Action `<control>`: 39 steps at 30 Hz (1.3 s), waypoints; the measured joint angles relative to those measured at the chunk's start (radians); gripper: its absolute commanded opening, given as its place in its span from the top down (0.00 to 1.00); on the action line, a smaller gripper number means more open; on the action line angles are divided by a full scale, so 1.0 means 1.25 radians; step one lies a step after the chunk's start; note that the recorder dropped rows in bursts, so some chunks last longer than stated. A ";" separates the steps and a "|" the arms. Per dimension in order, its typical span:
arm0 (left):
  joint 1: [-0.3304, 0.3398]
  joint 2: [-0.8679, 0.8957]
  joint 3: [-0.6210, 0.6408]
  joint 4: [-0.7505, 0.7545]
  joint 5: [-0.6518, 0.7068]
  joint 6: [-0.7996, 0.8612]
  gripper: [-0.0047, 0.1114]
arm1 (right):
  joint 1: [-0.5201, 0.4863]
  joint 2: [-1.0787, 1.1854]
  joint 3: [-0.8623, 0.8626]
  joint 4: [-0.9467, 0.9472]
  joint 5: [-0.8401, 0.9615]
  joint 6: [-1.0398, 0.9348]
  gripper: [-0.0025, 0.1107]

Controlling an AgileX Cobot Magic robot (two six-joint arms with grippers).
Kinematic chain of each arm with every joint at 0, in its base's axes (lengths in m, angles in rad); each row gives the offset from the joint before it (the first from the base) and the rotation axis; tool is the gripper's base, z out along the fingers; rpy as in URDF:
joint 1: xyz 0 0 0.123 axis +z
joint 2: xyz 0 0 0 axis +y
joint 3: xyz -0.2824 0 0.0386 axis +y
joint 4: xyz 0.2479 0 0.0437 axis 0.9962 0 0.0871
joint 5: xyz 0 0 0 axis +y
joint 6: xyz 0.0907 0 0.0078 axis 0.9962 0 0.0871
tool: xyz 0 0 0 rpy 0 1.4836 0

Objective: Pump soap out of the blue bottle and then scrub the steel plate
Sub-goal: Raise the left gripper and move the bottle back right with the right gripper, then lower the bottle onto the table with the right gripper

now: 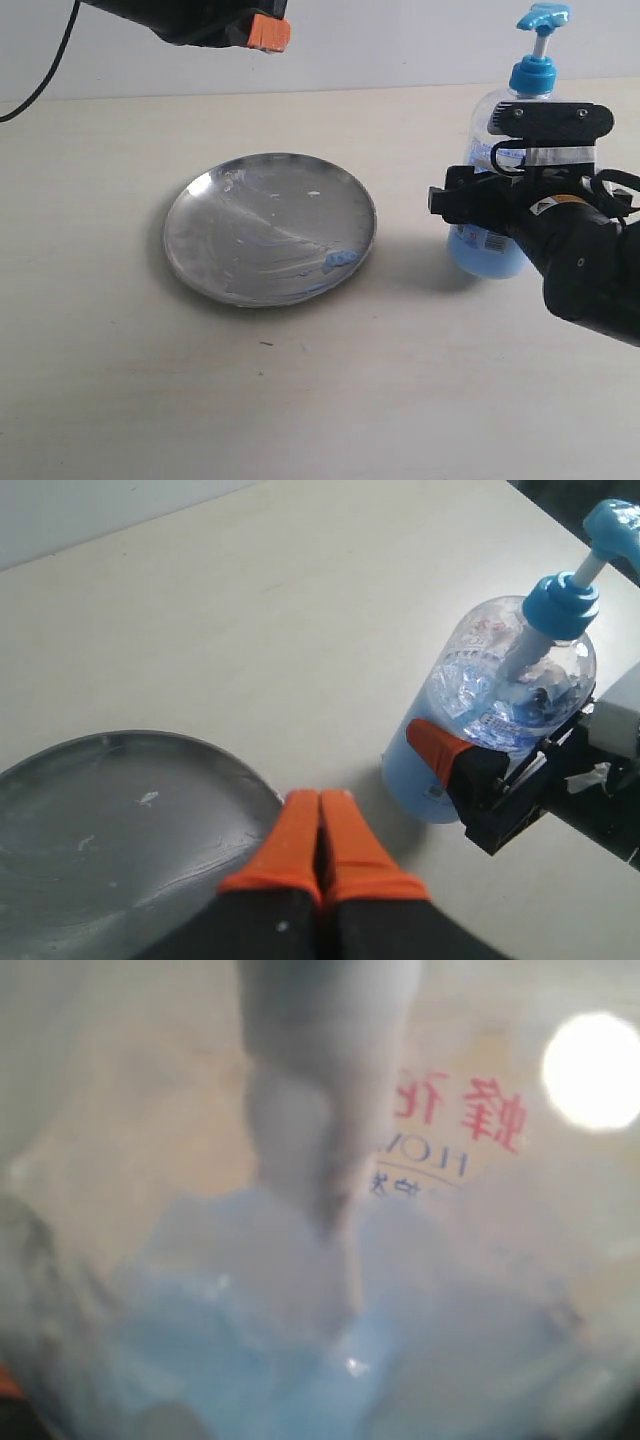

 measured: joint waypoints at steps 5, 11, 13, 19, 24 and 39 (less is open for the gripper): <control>0.000 0.000 0.000 0.000 -0.007 0.000 0.96 | 0.000 0.000 0.000 -0.026 0.000 0.000 0.98; 0.000 0.000 0.000 0.000 -0.012 0.000 0.96 | 0.000 0.000 0.045 -0.055 -0.044 0.007 0.98; 0.000 0.000 0.000 0.000 -0.013 0.000 0.96 | -0.002 0.000 0.067 -0.075 -0.056 0.027 0.98; 0.000 0.000 0.000 0.000 -0.015 0.000 0.96 | -0.002 0.000 0.105 -0.139 -0.075 0.078 0.98; 0.000 0.000 0.000 0.000 -0.015 0.000 0.96 | -0.002 0.000 0.110 -0.146 -0.088 0.083 0.98; 0.000 0.000 0.000 0.000 -0.021 -0.003 0.96 | -0.002 0.032 0.113 -0.203 -0.122 0.120 0.98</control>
